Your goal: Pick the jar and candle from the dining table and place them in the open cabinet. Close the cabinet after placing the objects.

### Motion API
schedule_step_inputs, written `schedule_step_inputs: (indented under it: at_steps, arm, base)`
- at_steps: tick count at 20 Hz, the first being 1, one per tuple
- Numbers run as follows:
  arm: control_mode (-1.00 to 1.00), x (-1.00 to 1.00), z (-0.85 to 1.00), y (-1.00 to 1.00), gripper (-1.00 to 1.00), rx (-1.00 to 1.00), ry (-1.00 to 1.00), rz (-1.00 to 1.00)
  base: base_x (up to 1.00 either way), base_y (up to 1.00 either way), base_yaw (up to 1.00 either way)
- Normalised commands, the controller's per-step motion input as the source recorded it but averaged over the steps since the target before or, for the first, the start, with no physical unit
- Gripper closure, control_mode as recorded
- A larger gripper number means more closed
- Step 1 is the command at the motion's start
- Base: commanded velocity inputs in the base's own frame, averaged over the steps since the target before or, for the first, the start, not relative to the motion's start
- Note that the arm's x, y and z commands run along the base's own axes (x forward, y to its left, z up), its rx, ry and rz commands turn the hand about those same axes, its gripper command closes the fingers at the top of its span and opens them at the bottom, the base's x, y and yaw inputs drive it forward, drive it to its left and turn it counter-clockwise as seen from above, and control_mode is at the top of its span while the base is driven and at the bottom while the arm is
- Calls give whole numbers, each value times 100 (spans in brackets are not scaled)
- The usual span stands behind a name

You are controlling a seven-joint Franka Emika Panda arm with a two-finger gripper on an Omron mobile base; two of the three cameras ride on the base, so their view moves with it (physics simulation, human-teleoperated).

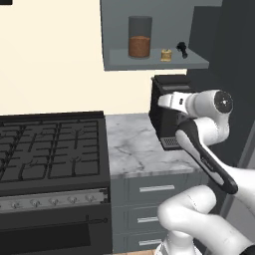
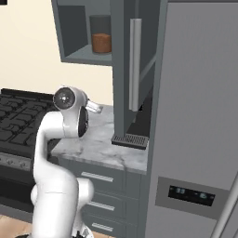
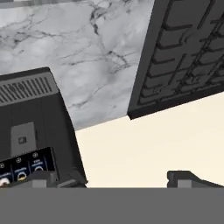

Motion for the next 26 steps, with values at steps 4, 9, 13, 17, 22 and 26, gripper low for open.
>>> schedule_step_inputs:
  at_steps: [4, 9, 13, 17, 22, 26]
  arm:
    - [-100, -86, 34, 8, -100, 10, 12, 2]
    - [-100, -96, 0, 23, -100, 0, 1, 1]
    - [-100, -100, 2, 16, -100, 0, 0, 1]
    - [-100, -86, 29, 1, -100, 1, -3, 6]
    - [-100, -81, 55, 0, -100, 2, -13, 14]
    - [-100, -76, 53, 0, -100, 1, -13, 13]
  base:
    - [0, 0, 0]
    - [0, 0, 0]
    - [0, 0, 0]
    - [0, 0, 0]
    - [0, 0, 0]
    - [0, 0, 0]
